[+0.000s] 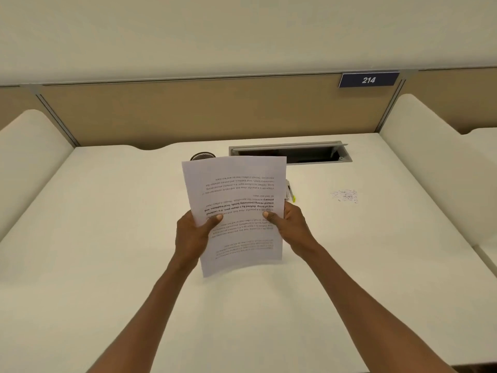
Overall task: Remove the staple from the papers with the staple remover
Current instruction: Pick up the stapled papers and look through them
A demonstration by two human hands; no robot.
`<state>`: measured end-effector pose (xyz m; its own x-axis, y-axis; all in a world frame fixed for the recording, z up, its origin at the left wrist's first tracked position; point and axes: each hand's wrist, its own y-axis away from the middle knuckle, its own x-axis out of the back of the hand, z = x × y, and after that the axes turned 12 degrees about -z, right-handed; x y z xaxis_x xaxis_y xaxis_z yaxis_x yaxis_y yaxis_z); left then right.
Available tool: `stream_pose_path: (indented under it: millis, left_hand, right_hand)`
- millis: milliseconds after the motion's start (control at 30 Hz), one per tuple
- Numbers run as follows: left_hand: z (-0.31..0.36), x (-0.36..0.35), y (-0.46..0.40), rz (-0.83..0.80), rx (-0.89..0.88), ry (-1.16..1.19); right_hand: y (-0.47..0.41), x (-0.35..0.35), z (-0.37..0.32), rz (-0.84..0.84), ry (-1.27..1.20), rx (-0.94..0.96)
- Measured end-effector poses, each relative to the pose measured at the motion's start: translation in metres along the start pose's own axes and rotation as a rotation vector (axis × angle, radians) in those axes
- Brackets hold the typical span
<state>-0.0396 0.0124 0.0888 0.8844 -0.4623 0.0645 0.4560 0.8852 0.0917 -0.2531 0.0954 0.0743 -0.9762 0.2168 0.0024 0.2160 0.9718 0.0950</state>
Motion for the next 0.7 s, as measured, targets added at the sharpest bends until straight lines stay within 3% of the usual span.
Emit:
stream_pose_path:
  millis: [233,700]
  left_hand:
    - [0.001,-0.014,-0.002,0.187,-0.117,0.042]
    - [-0.028,-0.01,0.006,0.148,-0.026,0.017]
  right_hand:
    - [-0.005,-0.007,-0.014,0.094,-0.028,0.094]
    - [0.004,-0.012,0.016,0.08,-0.012,0.001]
